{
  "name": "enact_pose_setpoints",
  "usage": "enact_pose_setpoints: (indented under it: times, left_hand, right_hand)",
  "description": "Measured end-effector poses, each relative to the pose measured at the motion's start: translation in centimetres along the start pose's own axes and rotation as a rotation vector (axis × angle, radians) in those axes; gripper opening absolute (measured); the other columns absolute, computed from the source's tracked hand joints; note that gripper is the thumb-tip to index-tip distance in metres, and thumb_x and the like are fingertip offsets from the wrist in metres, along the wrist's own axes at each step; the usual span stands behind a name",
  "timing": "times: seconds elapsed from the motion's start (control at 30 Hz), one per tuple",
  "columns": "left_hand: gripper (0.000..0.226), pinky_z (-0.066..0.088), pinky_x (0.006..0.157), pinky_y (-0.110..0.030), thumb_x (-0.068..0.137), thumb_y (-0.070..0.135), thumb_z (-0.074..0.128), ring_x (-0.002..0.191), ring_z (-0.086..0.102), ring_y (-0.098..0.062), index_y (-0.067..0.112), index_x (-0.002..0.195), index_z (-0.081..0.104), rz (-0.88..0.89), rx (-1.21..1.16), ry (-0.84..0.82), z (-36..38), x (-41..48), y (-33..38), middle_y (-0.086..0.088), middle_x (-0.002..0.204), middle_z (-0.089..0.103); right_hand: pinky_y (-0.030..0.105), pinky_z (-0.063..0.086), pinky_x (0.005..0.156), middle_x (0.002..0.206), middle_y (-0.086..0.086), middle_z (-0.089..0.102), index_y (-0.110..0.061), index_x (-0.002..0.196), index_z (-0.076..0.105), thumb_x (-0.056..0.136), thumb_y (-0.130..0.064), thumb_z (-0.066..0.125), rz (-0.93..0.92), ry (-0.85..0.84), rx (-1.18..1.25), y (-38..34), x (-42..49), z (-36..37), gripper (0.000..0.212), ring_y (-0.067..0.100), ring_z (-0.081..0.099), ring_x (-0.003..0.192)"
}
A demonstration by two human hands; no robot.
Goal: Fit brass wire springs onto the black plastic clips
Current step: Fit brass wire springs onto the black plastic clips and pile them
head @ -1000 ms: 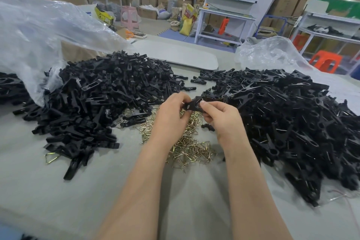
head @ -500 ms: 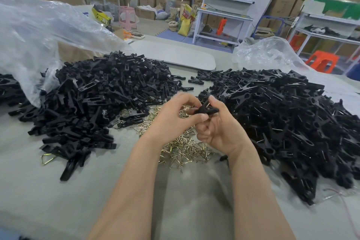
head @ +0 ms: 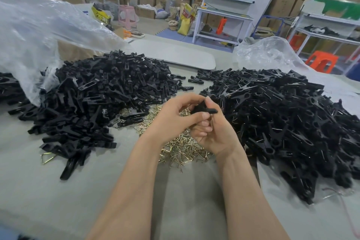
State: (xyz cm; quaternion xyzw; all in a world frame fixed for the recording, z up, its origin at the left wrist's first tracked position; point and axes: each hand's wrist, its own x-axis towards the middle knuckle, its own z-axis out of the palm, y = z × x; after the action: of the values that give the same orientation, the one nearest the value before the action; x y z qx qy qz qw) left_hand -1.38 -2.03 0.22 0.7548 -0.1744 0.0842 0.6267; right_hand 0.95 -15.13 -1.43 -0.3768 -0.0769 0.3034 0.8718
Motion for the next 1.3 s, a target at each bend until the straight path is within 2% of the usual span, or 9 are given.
enact_pose_setpoints:
  times: [0.23, 0.37, 0.5, 0.57, 0.67, 0.9, 1.1, 1.2, 1.3]
  left_hand:
    - [0.023, 0.047, 0.095, -0.040, 0.083, 0.025, 0.071, 0.097, 0.060, -0.006, 0.037, 0.100, 0.063, -0.054, 0.156, 0.087, -0.2, 0.1, -0.4, 0.015, 0.097, 0.067]
    - [0.045, 0.038, 0.106, -0.033, 0.085, 0.028, 0.068, 0.112, 0.048, -0.003, 0.031, 0.127, 0.053, -0.043, 0.305, 0.052, 0.3, 0.4, -1.1, 0.011, 0.124, 0.051]
    - [0.052, 0.041, 0.085, -0.008, 0.090, 0.032, 0.060, 0.105, 0.046, 0.007, 0.026, 0.137, 0.041, -0.075, 0.099, 0.524, -0.4, 0.9, -0.5, 0.015, 0.128, 0.042]
    - [0.031, 0.047, 0.088, -0.013, 0.094, 0.024, 0.054, 0.102, 0.052, 0.004, 0.020, 0.124, 0.052, -0.095, -0.100, 0.889, -1.5, 0.8, -0.4, 0.011, 0.117, 0.053]
    - [0.015, 0.048, 0.096, -0.031, 0.098, 0.017, 0.045, 0.107, 0.057, -0.014, 0.021, 0.109, 0.053, -0.081, -0.309, 1.185, -2.6, 0.7, -0.4, 0.007, 0.109, 0.056]
    - [0.021, 0.049, 0.092, -0.028, 0.098, 0.015, 0.042, 0.112, 0.055, -0.020, 0.015, 0.117, 0.051, -0.036, -0.370, 1.328, -3.5, 0.7, -0.8, -0.003, 0.125, 0.054]
    - [0.020, 0.047, 0.079, -0.017, 0.095, 0.013, 0.045, 0.104, 0.056, -0.015, 0.022, 0.111, 0.051, -0.056, -0.378, 1.318, -3.5, 0.9, -1.1, -0.002, 0.125, 0.052]
    - [0.019, 0.042, 0.074, -0.007, 0.093, 0.011, 0.048, 0.096, 0.054, 0.000, 0.024, 0.108, 0.052, -0.089, -0.352, 1.240, -3.3, 1.2, -1.6, -0.003, 0.123, 0.052]
    - [0.016, 0.047, 0.084, -0.016, 0.093, 0.012, 0.052, 0.090, 0.056, 0.000, 0.018, 0.108, 0.056, -0.191, -0.227, 0.976, -2.6, 1.4, -1.8, -0.001, 0.113, 0.058]
  right_hand:
    - [0.022, 0.052, 0.051, 0.072, 0.007, 0.068, -0.004, 0.099, 0.065, 0.059, -0.075, 0.056, 0.054, 0.325, -0.525, -2.4, -1.3, 0.2, 0.082, 0.014, 0.062, 0.056]
    - [0.035, 0.058, 0.079, 0.085, 0.009, 0.069, -0.006, 0.095, 0.067, 0.087, -0.030, 0.066, -0.122, 0.466, -0.870, -4.0, -0.7, 1.5, 0.025, 0.015, 0.062, 0.070]
    - [0.032, 0.056, 0.085, 0.104, 0.010, 0.066, -0.002, 0.120, 0.054, 0.087, -0.036, 0.063, -0.621, 0.579, -0.060, -8.5, -0.3, 2.5, 0.048, 0.019, 0.065, 0.094]
    - [0.031, 0.054, 0.089, 0.117, 0.014, 0.060, -0.003, 0.132, 0.044, 0.087, -0.040, 0.061, -0.628, 0.642, -0.018, -8.9, 0.4, 2.4, 0.061, 0.023, 0.062, 0.105]
    - [0.028, 0.053, 0.087, 0.118, 0.004, 0.061, -0.009, 0.133, 0.048, 0.089, -0.030, 0.063, -0.437, 0.718, -0.809, -4.5, 2.7, 3.1, 0.050, 0.016, 0.062, 0.104]
    - [0.052, 0.017, 0.115, 0.145, 0.011, 0.039, -0.028, 0.135, 0.048, 0.093, -0.027, 0.050, -0.009, 0.127, -2.089, 5.5, 9.5, 6.4, 0.043, 0.032, 0.031, 0.135]
    - [0.043, 0.025, 0.103, 0.120, 0.008, 0.055, -0.028, 0.123, 0.057, 0.093, -0.029, 0.048, -0.223, 0.290, -1.953, 5.7, 9.5, 6.7, 0.031, 0.025, 0.048, 0.117]
    - [0.027, 0.046, 0.082, 0.109, 0.000, 0.063, -0.024, 0.120, 0.060, 0.090, -0.032, 0.059, -0.380, 0.385, -1.571, 4.1, 7.8, 6.3, 0.031, 0.015, 0.059, 0.095]
    - [0.013, 0.040, 0.064, 0.098, -0.010, 0.064, -0.022, 0.119, 0.061, 0.089, -0.032, 0.063, -0.450, 0.489, -1.256, 1.9, 5.8, 5.3, 0.031, 0.000, 0.057, 0.081]
